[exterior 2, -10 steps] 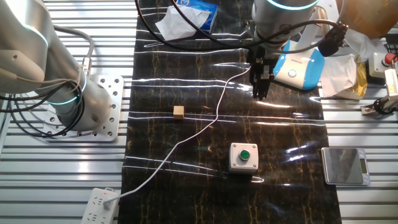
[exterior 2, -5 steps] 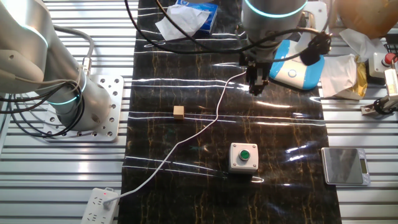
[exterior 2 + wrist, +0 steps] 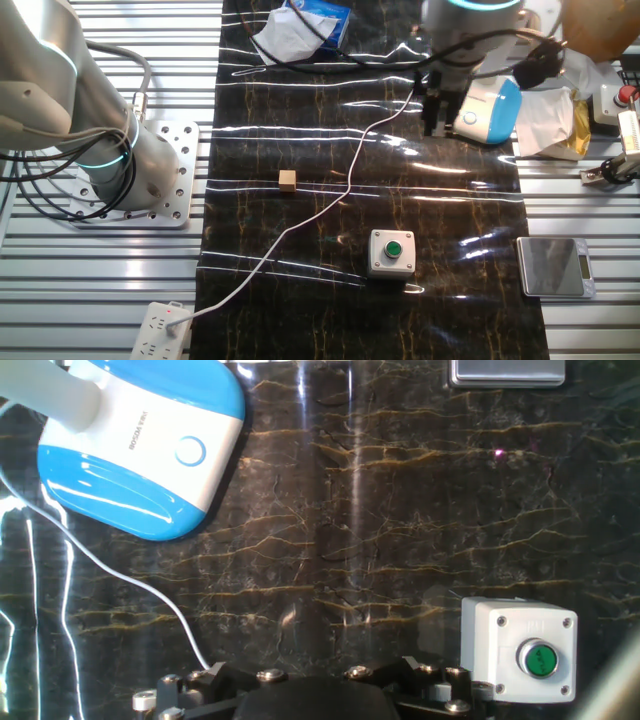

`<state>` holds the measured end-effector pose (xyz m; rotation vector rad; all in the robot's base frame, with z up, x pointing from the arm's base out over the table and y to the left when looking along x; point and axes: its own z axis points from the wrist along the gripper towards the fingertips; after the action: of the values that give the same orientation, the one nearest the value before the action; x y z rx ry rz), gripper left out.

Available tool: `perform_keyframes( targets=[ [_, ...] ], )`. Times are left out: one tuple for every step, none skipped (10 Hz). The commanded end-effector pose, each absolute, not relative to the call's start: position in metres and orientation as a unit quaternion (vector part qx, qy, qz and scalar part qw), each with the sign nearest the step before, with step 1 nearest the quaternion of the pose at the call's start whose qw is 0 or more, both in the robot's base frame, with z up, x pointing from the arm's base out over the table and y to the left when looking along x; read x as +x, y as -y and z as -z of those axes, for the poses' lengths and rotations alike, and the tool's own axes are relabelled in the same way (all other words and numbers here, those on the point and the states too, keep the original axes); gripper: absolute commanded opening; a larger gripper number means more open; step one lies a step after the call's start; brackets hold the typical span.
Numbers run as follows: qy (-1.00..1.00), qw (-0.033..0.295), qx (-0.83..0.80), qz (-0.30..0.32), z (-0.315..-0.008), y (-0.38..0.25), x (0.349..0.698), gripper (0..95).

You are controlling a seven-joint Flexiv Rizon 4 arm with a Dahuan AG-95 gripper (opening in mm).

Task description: Turn off the desk lamp by pressing the button

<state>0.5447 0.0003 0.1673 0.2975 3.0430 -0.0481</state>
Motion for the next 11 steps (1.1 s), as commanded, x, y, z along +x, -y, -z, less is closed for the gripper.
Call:
perform_keyframes(
  targets=[
    [-0.99, 0.058, 0.127, 0.019, -0.162, 0.002, 0.551, 0.0],
    [-0.99, 0.059, 0.127, 0.02, -0.159, 0.003, 0.557, 0.0],
    [-0.99, 0.058, 0.127, 0.02, -0.159, 0.004, 0.56, 0.0],
    [-0.99, 0.054, 0.127, 0.018, -0.16, 0.006, 0.563, 0.0],
    [-0.991, 0.054, 0.119, 0.017, -0.162, 0.009, 0.567, 0.0],
    [-0.994, 0.052, 0.099, 0.018, -0.166, 0.014, 0.571, 0.0],
    [-0.994, 0.05, 0.091, 0.019, -0.167, 0.016, 0.571, 0.0],
    [-0.995, 0.048, 0.086, 0.018, -0.167, 0.017, 0.571, 0.0],
    [-0.995, 0.046, 0.082, 0.018, -0.167, 0.017, 0.571, 0.0],
    [-0.996, 0.044, 0.078, 0.018, -0.167, 0.017, 0.571, 0.0],
    [-0.996, 0.043, 0.077, 0.018, -0.167, 0.017, 0.571, 0.0]
  ],
)
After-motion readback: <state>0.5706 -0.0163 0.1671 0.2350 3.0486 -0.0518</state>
